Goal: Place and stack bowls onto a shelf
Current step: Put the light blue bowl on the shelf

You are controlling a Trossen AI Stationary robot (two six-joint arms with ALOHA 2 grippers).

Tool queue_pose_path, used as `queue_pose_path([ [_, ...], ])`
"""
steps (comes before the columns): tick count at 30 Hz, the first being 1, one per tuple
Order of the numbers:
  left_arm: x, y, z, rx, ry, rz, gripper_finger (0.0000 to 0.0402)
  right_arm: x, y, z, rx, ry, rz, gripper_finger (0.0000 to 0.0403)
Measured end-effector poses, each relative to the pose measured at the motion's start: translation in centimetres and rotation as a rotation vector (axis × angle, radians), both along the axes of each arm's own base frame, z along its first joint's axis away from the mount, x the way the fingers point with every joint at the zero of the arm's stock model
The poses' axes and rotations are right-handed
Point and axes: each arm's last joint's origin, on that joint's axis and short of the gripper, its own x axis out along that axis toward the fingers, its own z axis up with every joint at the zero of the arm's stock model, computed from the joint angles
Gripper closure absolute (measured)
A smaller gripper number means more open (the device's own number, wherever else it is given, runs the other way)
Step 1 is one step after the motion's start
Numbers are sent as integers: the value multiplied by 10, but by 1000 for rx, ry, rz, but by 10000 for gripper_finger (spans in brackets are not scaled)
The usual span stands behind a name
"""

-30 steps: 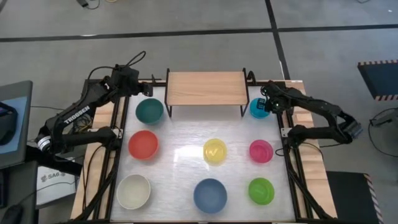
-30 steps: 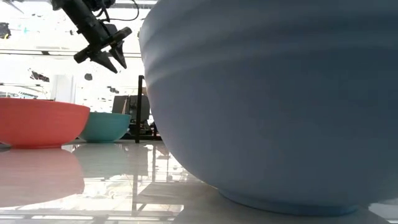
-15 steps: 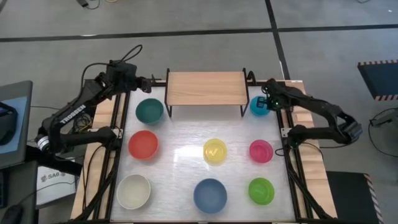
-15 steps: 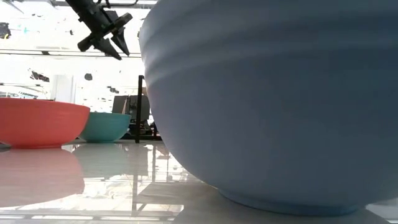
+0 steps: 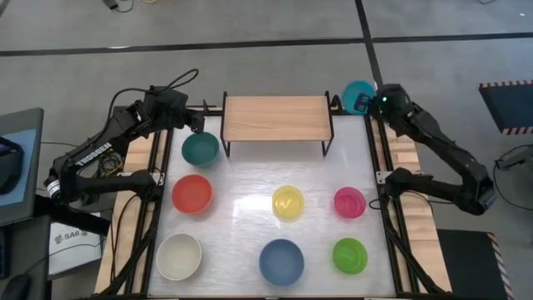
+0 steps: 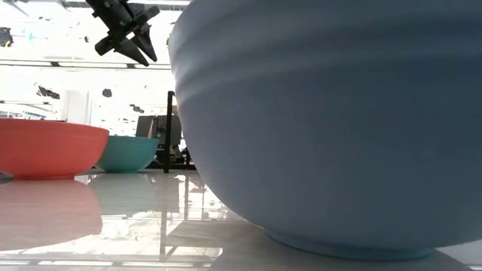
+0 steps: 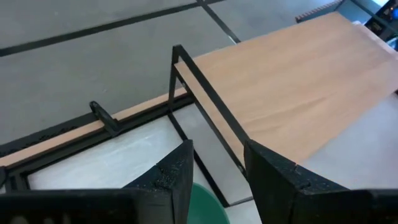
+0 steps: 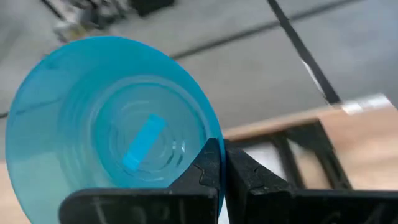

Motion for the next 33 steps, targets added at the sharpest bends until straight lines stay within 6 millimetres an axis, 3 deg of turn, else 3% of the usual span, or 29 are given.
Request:
queue_pose_path([
  [3, 2, -2, 0, 3, 3, -7, 276, 14, -2, 12, -21, -17, 52, 379],
  [10, 8, -10, 0, -1, -5, -40, 276, 61, -2, 20, -58, -27, 234, 379],
  [21, 17, -24, 0, -6, -17, -93, 276, 135, 5, -2, 28, 133, 485, 379],
  [27, 21, -29, 2, 20, -30, -108, 276, 155, -2, -23, 100, 214, 494, 379],
  [33, 23, -31, 3, 24, -43, -124, 276, 156, -17, -38, 169, 220, 418, 359],
])
